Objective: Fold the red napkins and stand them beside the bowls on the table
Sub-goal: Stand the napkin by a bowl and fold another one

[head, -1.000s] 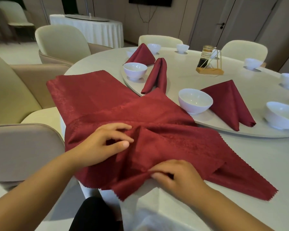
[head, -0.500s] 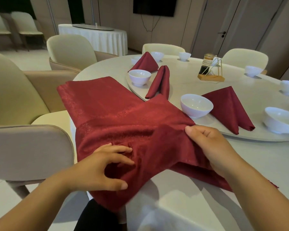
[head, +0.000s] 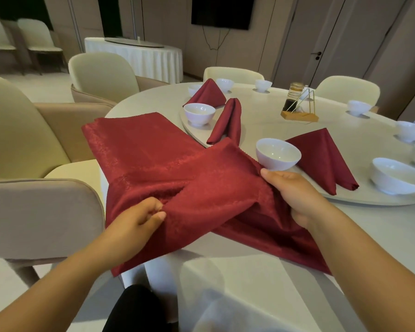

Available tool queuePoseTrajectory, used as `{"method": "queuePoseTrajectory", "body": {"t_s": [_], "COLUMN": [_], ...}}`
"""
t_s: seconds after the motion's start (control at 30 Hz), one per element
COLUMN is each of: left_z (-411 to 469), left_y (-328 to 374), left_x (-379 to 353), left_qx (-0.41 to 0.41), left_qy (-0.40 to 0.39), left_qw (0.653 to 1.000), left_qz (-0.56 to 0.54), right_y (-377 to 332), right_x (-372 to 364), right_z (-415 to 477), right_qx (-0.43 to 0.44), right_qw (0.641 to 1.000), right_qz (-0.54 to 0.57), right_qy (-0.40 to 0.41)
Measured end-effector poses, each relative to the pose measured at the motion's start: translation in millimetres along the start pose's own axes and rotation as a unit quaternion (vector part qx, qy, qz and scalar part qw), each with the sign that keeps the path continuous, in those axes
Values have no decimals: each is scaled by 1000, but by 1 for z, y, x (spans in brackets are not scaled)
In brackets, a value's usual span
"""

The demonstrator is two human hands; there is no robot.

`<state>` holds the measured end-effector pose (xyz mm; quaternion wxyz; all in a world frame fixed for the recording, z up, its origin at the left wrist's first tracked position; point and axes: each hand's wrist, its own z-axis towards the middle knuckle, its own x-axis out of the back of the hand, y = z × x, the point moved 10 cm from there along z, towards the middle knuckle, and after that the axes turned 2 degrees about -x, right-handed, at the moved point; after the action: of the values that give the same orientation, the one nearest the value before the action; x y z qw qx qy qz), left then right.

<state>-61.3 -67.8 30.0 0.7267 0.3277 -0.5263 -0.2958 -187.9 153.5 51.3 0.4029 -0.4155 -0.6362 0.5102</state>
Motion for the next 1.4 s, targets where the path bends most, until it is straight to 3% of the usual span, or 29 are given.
{"method": "queuePoseTrajectory", "body": {"t_s": [0.07,0.13,0.2,0.3,0.43,0.6,0.7,0.77,0.97,1.03,1.13,1.23,1.3,1.4], "left_z": [6,19,37,72,123,153,159,163,173,173,146,88,55,35], "left_y": [2,-1,0,6,9,-35,-60,-68,-72,-57,8,52,49,34], "left_x": [0,15,37,56,61,25,7,-1,-5,-2,-3,-46,-80,-109], "left_qx": [9,45,61,41,23,74,100,98,90,41,-168,-324,-360,-361], "left_qy": [-61,-70,-90,-108,-1,-10,-45,-53,-53,-26,52,-81,-164,-169], "left_qw": [997,991,989,993,952,919,910,912,929,942,950,919,881,852], "left_qz": [-38,-106,-104,38,305,386,400,396,355,332,259,209,261,339], "right_y": [5,12,16,16,5,18,24,25,0,-2,-1,0,3,10], "right_x": [-8,-16,-20,-20,-9,-10,-15,-14,2,3,4,1,4,26], "right_z": [2,3,8,23,58,91,99,106,116,119,121,117,108,82], "right_qx": [-23,-59,-90,-89,-19,-19,-10,12,102,93,79,84,81,61], "right_qw": [999,996,992,994,989,981,980,966,874,851,842,855,870,906], "right_qz": [-2,11,18,-5,-144,-179,-192,-254,-445,-485,-500,-486,-465,-396], "right_qy": [-36,-67,-81,-66,30,72,48,45,164,180,187,164,140,135]}}
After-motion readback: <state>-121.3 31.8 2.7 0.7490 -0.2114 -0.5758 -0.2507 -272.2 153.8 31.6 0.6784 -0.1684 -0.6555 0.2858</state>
